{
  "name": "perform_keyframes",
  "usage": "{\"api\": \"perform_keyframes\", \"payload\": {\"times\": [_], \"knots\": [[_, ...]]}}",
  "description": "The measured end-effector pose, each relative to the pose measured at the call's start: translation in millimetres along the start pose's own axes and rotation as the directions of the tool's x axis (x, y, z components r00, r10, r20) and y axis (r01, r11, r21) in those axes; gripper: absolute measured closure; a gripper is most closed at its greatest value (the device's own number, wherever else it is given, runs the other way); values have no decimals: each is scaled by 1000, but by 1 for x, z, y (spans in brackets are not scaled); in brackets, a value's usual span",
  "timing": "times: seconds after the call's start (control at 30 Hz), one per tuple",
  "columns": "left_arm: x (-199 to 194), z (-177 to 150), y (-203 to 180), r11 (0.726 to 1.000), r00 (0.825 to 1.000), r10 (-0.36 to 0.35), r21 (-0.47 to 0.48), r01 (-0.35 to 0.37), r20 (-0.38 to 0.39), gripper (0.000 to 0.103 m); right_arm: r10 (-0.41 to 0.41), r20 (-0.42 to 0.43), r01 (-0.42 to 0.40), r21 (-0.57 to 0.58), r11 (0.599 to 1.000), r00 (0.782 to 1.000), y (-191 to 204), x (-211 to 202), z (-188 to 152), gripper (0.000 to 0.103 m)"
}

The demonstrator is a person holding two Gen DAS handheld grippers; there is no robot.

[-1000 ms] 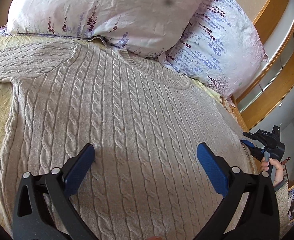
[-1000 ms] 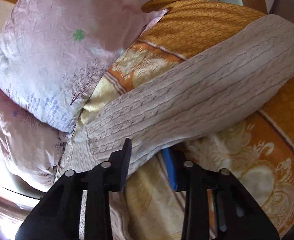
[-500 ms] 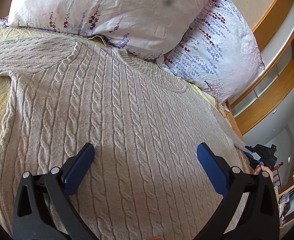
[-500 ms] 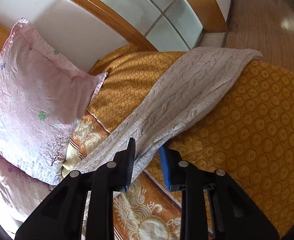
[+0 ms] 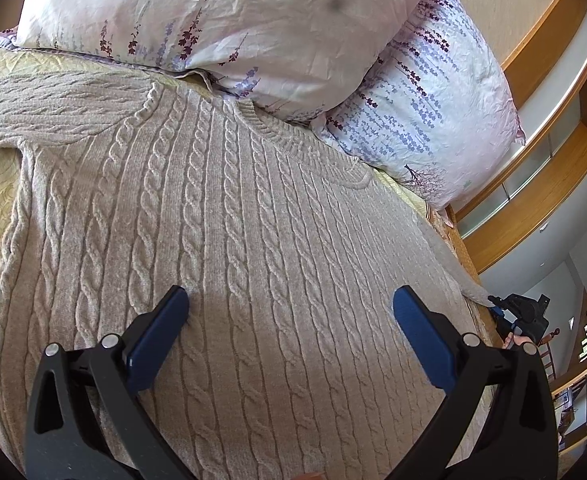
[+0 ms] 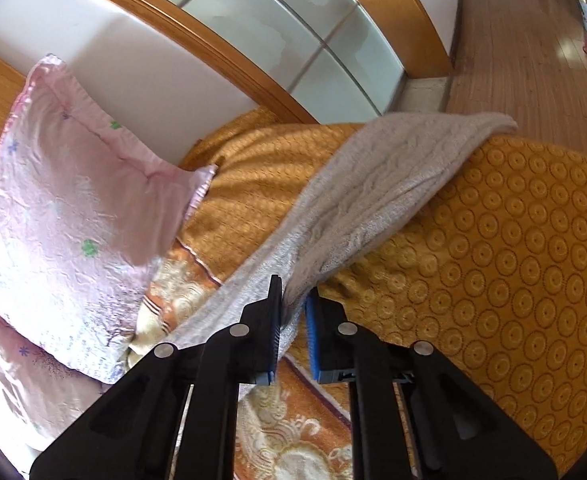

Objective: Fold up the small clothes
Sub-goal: 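Carry the sleeve with the right gripper across the sweater body toward the collar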

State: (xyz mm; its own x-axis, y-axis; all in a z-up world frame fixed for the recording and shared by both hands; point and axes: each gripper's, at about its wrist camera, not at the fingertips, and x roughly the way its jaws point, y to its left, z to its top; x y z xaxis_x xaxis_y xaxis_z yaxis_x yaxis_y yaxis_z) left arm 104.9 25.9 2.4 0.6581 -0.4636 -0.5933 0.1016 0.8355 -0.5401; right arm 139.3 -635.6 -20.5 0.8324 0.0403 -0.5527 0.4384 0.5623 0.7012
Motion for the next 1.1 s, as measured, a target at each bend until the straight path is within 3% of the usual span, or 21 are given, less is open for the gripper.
{"api": "perform_keyframes", "payload": {"times": [0.2,0.33,0.43,0.57,0.67,0.73,0.87,1.0,1.03,1.1], "knots": [[0,0,0,1000,1000,0,0,0,0,2,148,15,-145,-136,980,989,54,-16,3,93],[-1,0,0,1000,1000,-1,0,1,0,2,272,-37,-274,-198,941,962,94,-21,-7,93],[-2,0,-1,1000,1000,-5,-4,5,2,2,357,-114,-374,-222,900,927,125,-20,-24,93],[-3,0,-1,1000,1000,-9,-8,9,5,2,441,-267,-501,-225,836,857,171,-4,-62,93],[-4,0,-1,1000,1000,-12,-11,12,6,2,434,-402,-547,-227,806,806,198,18,-105,93],[-4,0,-1,1000,1000,-12,-12,12,8,2,395,-479,-549,-237,802,784,208,34,-134,93],[-5,0,-1,1000,1000,-13,-13,13,8,2,303,-583,-521,-249,817,754,213,59,-180,93],[-5,1,-1,1000,1000,-13,-13,13,9,2,249,-625,-508,-277,815,740,214,60,-201,91],[-5,0,-1,1000,1000,-13,-13,13,9,2,236,-632,-500,-277,821,738,212,62,-202,87],[-5,0,-1,1000,1000,-13,-13,14,9,2,237,-654,-496,-243,834,719,204,64,-200,58]]}}
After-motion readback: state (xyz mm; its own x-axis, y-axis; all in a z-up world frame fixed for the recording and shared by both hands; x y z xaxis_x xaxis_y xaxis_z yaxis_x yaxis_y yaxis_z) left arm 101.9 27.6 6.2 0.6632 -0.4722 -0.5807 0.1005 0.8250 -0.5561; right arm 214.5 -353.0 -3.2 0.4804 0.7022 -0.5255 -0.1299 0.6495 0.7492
